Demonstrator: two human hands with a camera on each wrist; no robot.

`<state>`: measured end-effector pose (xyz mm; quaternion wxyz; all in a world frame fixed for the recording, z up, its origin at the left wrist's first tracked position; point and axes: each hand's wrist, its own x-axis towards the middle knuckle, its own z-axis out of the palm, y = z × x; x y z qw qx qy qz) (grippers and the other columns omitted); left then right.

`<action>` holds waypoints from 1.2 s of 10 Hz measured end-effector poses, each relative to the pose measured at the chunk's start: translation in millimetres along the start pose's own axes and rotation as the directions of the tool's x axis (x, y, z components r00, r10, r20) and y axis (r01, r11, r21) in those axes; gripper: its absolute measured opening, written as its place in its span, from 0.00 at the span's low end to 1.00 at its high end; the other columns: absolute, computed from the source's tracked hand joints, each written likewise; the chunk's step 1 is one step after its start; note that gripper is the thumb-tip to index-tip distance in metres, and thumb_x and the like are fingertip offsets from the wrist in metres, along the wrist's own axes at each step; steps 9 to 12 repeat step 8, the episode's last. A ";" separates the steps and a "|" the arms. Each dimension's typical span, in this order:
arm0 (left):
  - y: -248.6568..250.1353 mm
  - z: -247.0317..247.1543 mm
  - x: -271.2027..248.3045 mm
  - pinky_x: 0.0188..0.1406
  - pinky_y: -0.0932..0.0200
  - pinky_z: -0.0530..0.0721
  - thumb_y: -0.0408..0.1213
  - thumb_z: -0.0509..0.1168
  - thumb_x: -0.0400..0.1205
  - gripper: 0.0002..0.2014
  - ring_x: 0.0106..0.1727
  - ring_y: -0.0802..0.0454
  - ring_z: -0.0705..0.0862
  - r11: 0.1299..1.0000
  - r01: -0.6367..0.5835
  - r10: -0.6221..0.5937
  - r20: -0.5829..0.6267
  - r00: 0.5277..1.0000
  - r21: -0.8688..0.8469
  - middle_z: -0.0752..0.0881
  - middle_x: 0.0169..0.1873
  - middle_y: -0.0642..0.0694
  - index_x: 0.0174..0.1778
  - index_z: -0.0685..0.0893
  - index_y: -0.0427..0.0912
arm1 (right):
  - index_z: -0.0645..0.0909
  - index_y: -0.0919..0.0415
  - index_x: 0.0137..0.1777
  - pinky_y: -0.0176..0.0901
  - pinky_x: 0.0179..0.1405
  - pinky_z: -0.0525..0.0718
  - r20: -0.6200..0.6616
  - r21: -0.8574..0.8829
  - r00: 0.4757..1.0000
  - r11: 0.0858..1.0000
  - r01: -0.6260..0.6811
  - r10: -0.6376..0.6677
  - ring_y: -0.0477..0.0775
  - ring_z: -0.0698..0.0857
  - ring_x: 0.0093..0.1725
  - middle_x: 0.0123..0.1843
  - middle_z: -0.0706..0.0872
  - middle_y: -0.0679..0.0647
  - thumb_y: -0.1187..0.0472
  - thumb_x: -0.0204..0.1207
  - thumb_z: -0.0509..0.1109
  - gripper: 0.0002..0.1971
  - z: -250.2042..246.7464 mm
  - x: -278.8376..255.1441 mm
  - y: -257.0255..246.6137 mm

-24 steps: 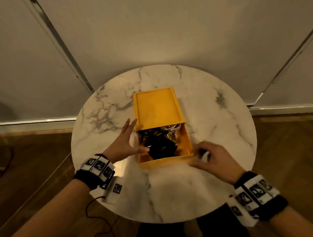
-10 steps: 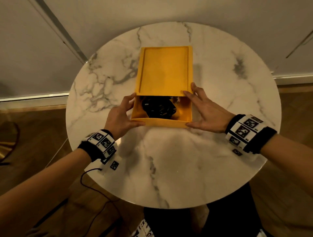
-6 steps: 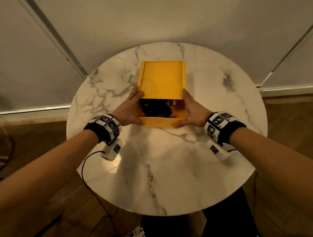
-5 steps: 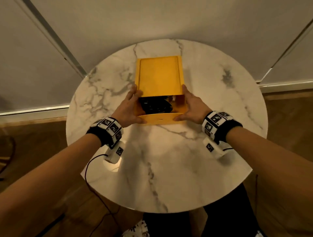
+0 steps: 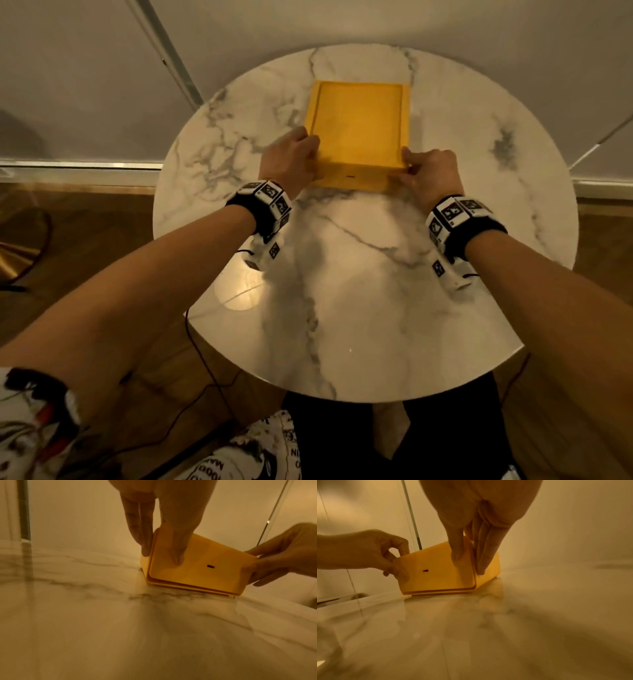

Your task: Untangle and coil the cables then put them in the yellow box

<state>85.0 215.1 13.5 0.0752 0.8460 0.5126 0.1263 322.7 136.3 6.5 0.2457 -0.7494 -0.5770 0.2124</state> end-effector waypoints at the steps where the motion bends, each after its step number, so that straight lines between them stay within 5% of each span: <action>1: -12.2 -1.3 6.0 0.36 0.48 0.79 0.40 0.74 0.71 0.15 0.43 0.40 0.82 0.999 -0.040 0.040 0.010 0.999 -0.038 0.79 0.55 0.43 0.49 0.80 0.41 | 0.80 0.65 0.69 0.55 0.65 0.80 0.018 -0.044 0.999 0.998 0.045 -0.044 0.68 0.85 0.57 0.55 0.88 0.69 0.56 0.74 0.75 0.25 -4.0 4.7 -1.3; 2: -38.5 4.2 3.3 0.45 0.51 0.88 0.43 0.77 0.71 0.19 0.50 0.47 0.86 0.940 -0.025 0.021 -0.016 1.000 -0.339 0.77 0.66 0.50 0.57 0.84 0.45 | 0.76 0.60 0.74 0.50 0.63 0.82 0.036 0.072 0.999 0.997 0.022 -0.025 0.61 0.87 0.56 0.62 0.86 0.63 0.53 0.69 0.80 0.34 -8.3 6.9 2.7; 3: -35.5 8.6 2.0 0.42 0.56 0.89 0.48 0.71 0.79 0.28 0.56 0.51 0.85 0.737 0.307 -0.252 0.175 0.952 -0.603 0.71 0.72 0.53 0.75 0.74 0.50 | 0.65 0.55 0.81 0.55 0.63 0.84 0.085 0.197 0.996 0.979 -0.052 0.036 0.57 0.85 0.62 0.71 0.80 0.61 0.47 0.64 0.82 0.46 -5.5 14.5 4.0; 4: -28.7 10.8 3.0 0.34 0.56 0.87 0.53 0.63 0.83 0.25 0.58 0.47 0.86 0.544 0.526 -0.413 0.337 0.846 -0.653 0.82 0.63 0.50 0.75 0.75 0.50 | 0.66 0.57 0.80 0.56 0.59 0.86 0.101 0.223 0.993 0.972 -0.078 0.056 0.58 0.86 0.60 0.68 0.83 0.62 0.51 0.66 0.82 0.44 0.9 25.0 -4.1; 5: -32.8 5.3 3.9 0.31 0.55 0.88 0.54 0.63 0.83 0.25 0.52 0.49 0.88 0.588 0.526 -0.423 0.320 0.847 -0.615 0.84 0.60 0.50 0.75 0.76 0.52 | 0.67 0.58 0.79 0.54 0.60 0.86 0.098 0.264 0.993 0.961 -0.083 0.059 0.57 0.87 0.59 0.67 0.84 0.62 0.53 0.65 0.83 0.44 6.6 30.1 -6.6; 6: -28.1 -13.1 6.6 0.36 0.49 0.89 0.53 0.61 0.84 0.24 0.40 0.47 0.89 0.613 0.549 -0.378 0.399 0.835 -0.569 0.82 0.62 0.48 0.75 0.74 0.50 | 0.66 0.56 0.81 0.39 0.63 0.81 0.110 0.316 0.991 0.943 -0.106 0.075 0.56 0.84 0.64 0.70 0.81 0.62 0.54 0.68 0.81 0.42 5.1 26.7 -7.3; 7: -23.4 -13.6 -2.3 0.37 0.49 0.89 0.52 0.60 0.85 0.24 0.40 0.45 0.89 0.593 0.612 -0.428 0.439 0.790 -0.523 0.81 0.65 0.45 0.75 0.73 0.45 | 0.59 0.48 0.83 0.45 0.67 0.78 0.167 0.227 0.986 0.973 -0.047 0.008 0.62 0.82 0.67 0.70 0.82 0.63 0.49 0.75 0.74 0.39 5.8 12.4 -5.6; 8: -16.2 5.2 -33.9 0.56 0.45 0.85 0.47 0.60 0.85 0.26 0.61 0.36 0.83 0.800 0.532 -0.384 0.443 0.810 -0.279 0.78 0.70 0.40 0.80 0.66 0.46 | 0.65 0.47 0.80 0.44 0.59 0.78 0.247 0.072 0.969 0.997 -0.027 0.009 0.65 0.82 0.64 0.70 0.82 0.61 0.49 0.80 0.66 0.28 14.9 -13.4 2.1; 12: -16.2 5.2 -33.9 0.56 0.45 0.85 0.47 0.60 0.85 0.26 0.61 0.36 0.83 0.800 0.532 -0.384 0.443 0.810 -0.279 0.78 0.70 0.40 0.80 0.66 0.46 | 0.65 0.47 0.80 0.44 0.59 0.78 0.247 0.072 0.969 0.997 -0.027 0.009 0.65 0.82 0.64 0.70 0.82 0.61 0.49 0.80 0.66 0.28 14.9 -13.4 2.1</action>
